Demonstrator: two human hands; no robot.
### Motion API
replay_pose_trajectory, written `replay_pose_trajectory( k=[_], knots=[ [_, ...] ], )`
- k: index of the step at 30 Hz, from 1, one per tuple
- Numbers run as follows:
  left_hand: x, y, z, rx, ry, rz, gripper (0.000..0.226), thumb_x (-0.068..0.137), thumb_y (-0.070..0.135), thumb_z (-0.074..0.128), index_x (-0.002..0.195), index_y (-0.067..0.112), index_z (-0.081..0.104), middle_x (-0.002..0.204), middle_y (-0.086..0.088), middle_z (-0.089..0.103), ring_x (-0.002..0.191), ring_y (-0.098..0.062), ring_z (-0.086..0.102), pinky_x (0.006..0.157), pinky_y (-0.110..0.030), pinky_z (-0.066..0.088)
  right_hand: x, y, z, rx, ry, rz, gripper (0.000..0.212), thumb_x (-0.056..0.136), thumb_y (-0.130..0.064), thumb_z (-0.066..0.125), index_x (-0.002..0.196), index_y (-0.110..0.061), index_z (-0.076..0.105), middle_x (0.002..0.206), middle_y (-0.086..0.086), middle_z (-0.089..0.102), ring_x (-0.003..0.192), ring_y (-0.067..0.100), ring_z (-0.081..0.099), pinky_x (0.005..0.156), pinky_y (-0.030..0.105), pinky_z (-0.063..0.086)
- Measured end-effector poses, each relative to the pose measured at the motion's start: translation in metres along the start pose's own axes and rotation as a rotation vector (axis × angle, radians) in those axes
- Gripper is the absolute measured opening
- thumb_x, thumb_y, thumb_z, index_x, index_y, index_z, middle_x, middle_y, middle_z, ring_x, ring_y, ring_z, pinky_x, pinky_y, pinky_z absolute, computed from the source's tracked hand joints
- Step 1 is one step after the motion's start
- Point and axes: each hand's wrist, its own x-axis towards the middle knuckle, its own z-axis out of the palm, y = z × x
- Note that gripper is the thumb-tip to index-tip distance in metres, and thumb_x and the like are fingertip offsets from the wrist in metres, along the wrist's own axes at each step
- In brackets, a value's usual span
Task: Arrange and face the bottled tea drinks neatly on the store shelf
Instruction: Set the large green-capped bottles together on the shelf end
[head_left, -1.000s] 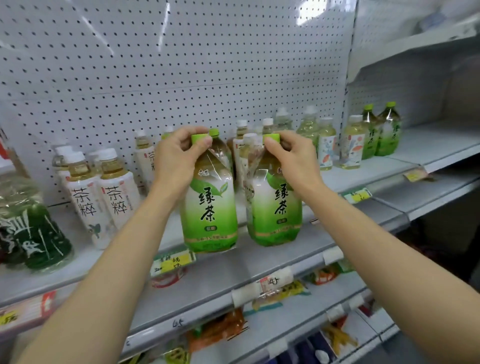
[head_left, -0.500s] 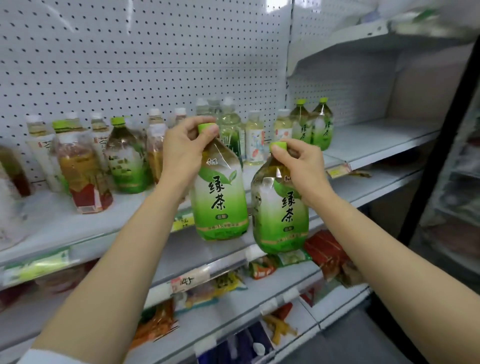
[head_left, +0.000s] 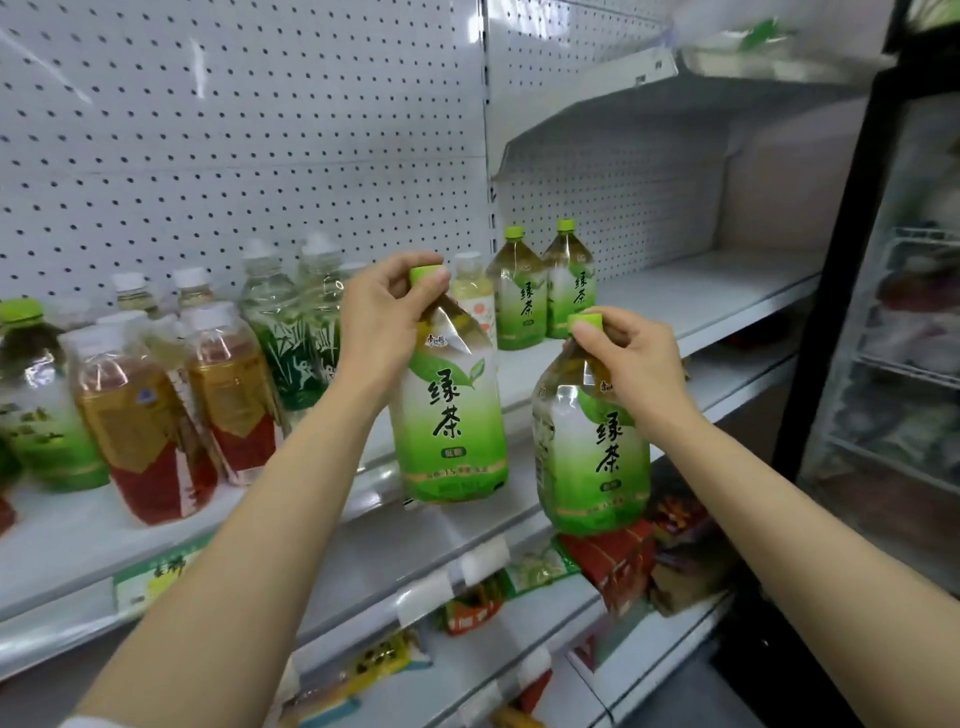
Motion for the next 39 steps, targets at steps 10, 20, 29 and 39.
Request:
replay_pose_trajectory(
  k=[10,20,29,39],
  knots=[
    [0.084,-0.026,0.097,0.041,0.05,0.064,0.016,0.088,0.024,0.07,0.103,0.026,0.073,0.092,-0.004,0.076,0.09,-0.022,0.073,0.088,-0.047,0.057,0.082,0.016,-0.067,-0.011,0.08,-0.044,0.018,0.094,-0.023,0.066,0.079,-0.03,0.073,0.08,-0.003,0.074,0.073,0.013,0.068,0.07,0.036,0.055],
    [0.151,-0.076,0.193,0.23,0.256,0.059,0.018,0.089,0.029,0.067,0.105,0.026,0.073,0.099,0.0,0.075,0.095,-0.022,0.069,0.09,-0.045,0.054,0.178,0.056,-0.117,-0.033,0.013,-0.171,0.007,0.093,-0.019,0.067,0.093,-0.024,0.072,0.086,0.001,0.075,0.084,0.017,0.073,0.083,0.04,0.06],
    [0.167,-0.099,0.232,0.434,0.3,0.007,0.026,0.099,0.026,0.057,0.123,0.018,0.065,0.117,0.003,0.067,0.105,-0.013,0.06,0.093,-0.028,0.046,0.246,0.096,-0.109,-0.007,-0.034,-0.236,0.01,0.094,-0.022,0.063,0.094,-0.017,0.072,0.082,0.002,0.074,0.081,0.02,0.072,0.074,0.043,0.06],
    [0.126,-0.119,0.213,0.783,-0.02,-0.07,0.139,0.061,0.022,0.094,0.157,0.029,-0.006,0.157,-0.008,0.024,0.142,-0.023,0.028,0.112,-0.032,0.027,0.302,0.137,-0.061,-0.031,-0.086,-0.224,0.031,0.083,-0.055,0.056,0.089,-0.026,0.066,0.08,0.0,0.071,0.079,0.028,0.068,0.068,0.054,0.057]
  ],
)
